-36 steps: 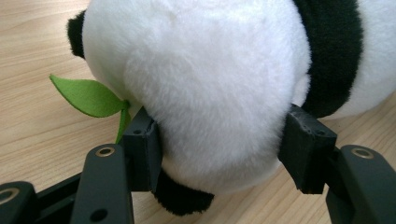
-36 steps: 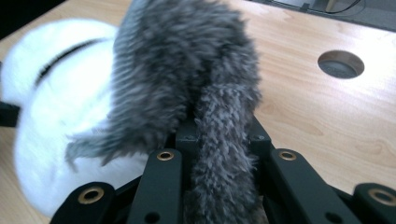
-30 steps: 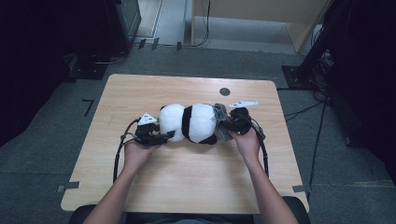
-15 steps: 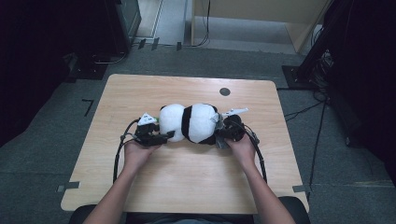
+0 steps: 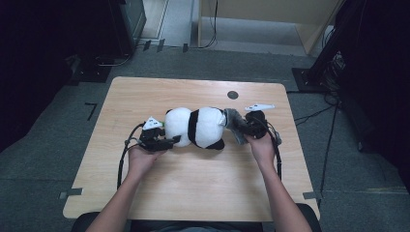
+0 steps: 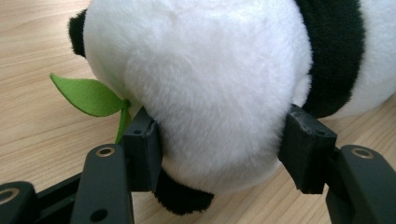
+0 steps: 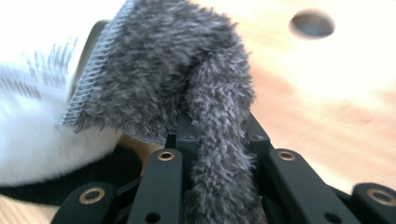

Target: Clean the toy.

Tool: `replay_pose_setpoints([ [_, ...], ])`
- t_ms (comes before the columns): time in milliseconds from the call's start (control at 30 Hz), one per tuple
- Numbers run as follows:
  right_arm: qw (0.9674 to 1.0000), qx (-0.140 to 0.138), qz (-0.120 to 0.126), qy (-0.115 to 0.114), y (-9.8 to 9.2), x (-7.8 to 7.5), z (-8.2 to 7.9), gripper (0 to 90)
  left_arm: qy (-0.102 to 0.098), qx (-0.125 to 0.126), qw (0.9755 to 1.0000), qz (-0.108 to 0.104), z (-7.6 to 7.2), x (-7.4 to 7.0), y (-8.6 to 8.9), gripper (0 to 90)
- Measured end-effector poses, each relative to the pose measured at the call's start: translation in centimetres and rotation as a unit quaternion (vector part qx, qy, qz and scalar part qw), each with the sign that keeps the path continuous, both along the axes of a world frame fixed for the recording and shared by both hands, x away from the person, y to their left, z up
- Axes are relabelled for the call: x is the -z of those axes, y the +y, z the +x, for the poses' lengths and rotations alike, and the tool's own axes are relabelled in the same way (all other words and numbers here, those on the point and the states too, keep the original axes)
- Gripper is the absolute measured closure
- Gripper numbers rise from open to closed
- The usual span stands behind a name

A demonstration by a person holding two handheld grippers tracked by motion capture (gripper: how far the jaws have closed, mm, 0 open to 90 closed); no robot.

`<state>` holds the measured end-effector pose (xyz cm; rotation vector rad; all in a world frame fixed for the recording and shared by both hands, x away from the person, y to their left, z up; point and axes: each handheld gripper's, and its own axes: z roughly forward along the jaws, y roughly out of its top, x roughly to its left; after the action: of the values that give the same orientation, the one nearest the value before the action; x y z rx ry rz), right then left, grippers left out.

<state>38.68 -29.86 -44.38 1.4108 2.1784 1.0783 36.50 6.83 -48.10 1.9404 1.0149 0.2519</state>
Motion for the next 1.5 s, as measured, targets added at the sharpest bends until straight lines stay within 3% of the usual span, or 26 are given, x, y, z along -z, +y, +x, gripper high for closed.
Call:
replay_pose_setpoints([
  [200,0.9989,0.004,0.017,-0.044,0.1,-3.2,0.2,74.9,-0.001,0.001,1.0000,0.002,0.0,-0.1,0.0,38.3],
  [400,0.9981,-0.033,0.015,-0.050,2.5,-4.6,0.3,74.8,0.000,0.002,1.0000,0.003,-0.1,-0.2,-0.1,38.3],
  [567,0.9976,-0.052,-0.004,-0.045,4.2,-4.0,0.2,74.8,0.002,0.001,1.0000,0.003,-0.1,-0.1,0.0,38.4],
  [1067,0.9982,-0.043,0.028,-0.031,3.3,-1.8,-0.4,74.6,-0.001,0.001,1.0000,0.001,-0.1,0.0,0.0,38.2],
  [1500,0.9987,-0.037,0.030,-0.015,2.9,-0.1,-0.9,74.4,0.000,0.001,1.0000,-0.006,0.0,0.2,0.1,37.9],
])
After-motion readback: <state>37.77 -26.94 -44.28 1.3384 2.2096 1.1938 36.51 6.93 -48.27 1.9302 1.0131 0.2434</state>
